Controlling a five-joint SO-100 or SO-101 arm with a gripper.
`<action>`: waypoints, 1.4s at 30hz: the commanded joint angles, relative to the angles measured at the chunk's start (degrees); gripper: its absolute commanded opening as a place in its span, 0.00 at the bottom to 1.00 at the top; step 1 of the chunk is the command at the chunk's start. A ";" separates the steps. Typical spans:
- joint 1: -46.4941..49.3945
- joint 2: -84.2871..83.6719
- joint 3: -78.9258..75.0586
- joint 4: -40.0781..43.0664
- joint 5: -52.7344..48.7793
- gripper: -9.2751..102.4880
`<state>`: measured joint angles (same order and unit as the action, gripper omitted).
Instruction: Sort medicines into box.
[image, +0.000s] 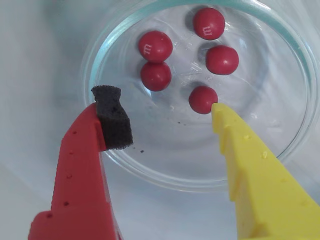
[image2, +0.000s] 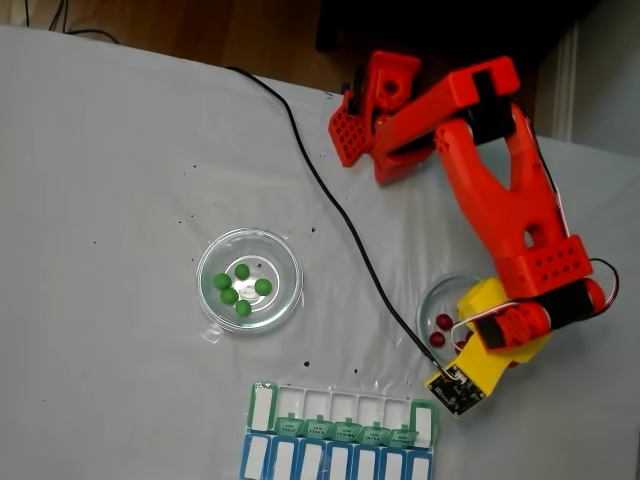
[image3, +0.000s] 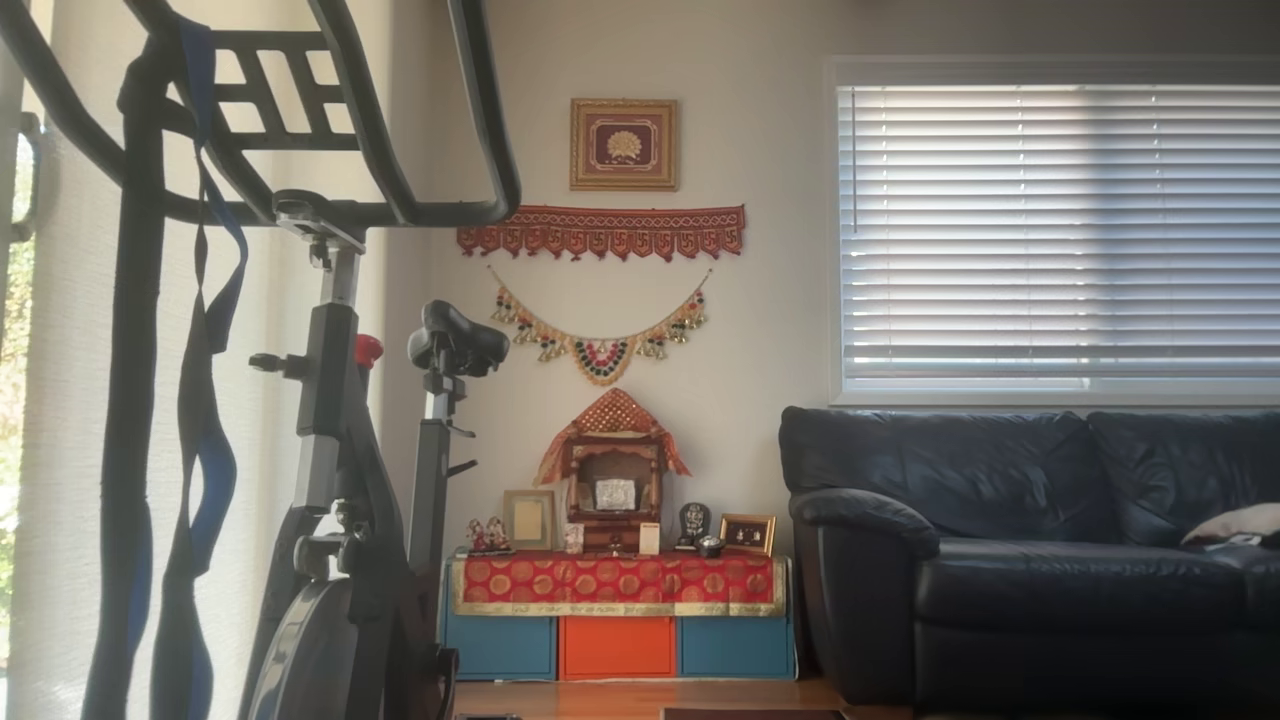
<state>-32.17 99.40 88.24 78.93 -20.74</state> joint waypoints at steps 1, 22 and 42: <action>-1.05 1.23 -0.70 -0.79 -0.62 0.35; -3.52 -0.35 6.68 -10.02 0.35 0.32; -4.31 -0.62 10.46 -16.44 0.97 0.30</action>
<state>-35.16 96.42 99.58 64.07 -20.39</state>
